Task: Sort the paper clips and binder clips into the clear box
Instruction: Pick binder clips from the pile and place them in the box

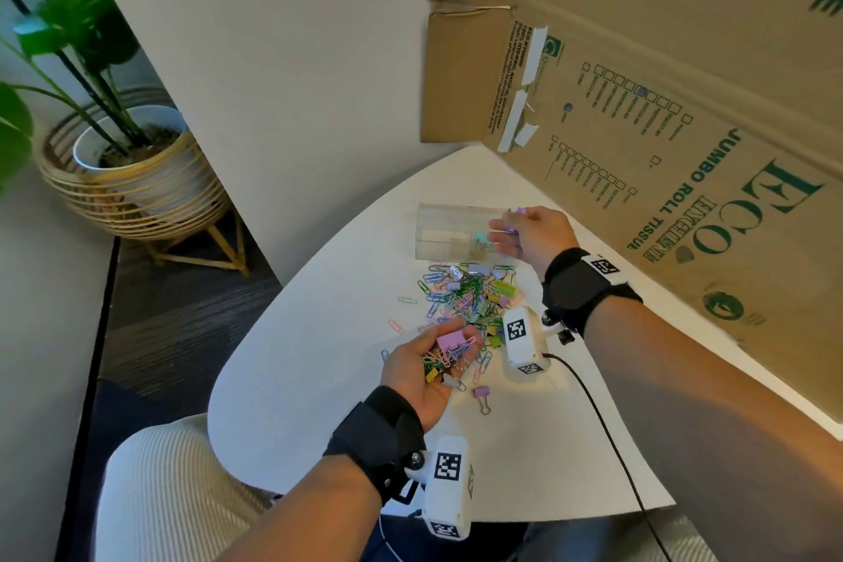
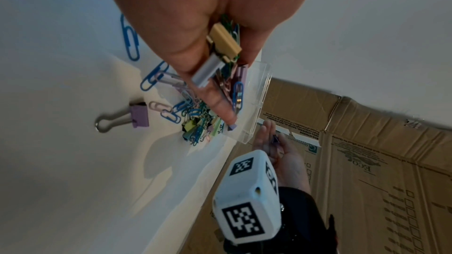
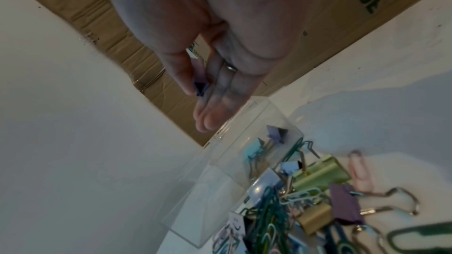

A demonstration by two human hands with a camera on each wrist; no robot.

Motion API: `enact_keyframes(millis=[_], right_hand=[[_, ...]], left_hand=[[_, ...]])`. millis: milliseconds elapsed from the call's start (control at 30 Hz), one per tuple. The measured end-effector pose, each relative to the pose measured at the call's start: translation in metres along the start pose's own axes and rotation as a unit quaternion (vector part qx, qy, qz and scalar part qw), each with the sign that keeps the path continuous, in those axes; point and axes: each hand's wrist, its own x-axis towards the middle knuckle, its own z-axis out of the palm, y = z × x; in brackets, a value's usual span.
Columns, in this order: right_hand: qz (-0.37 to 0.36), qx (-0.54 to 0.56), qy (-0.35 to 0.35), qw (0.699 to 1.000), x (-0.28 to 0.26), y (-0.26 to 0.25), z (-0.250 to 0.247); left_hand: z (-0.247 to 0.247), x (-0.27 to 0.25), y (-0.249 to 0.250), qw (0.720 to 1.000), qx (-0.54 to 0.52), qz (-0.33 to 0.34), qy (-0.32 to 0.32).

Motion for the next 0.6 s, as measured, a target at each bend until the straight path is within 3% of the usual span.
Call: enact_keyframes(millis=[267, 433, 600], right_hand=[[-0.036, -0.104, 0.018, 0.994, 0.018, -0.001, 0.0], [-0.065, -0.241, 0.032, 0.968, 0.023, -0.007, 0.009], [-0.062, -0.327, 0.003, 0.943, 0.029, 0.0, 0.012]], left_hand=[[0.005, 0.003, 0.002, 1.0, 0.0, -0.008, -0.013], [0.001, 0.004, 0.005, 1.0, -0.007, -0.008, -0.011], [-0.003, 0.006, 0.006, 1.0, -0.021, -0.01, -0.012]])
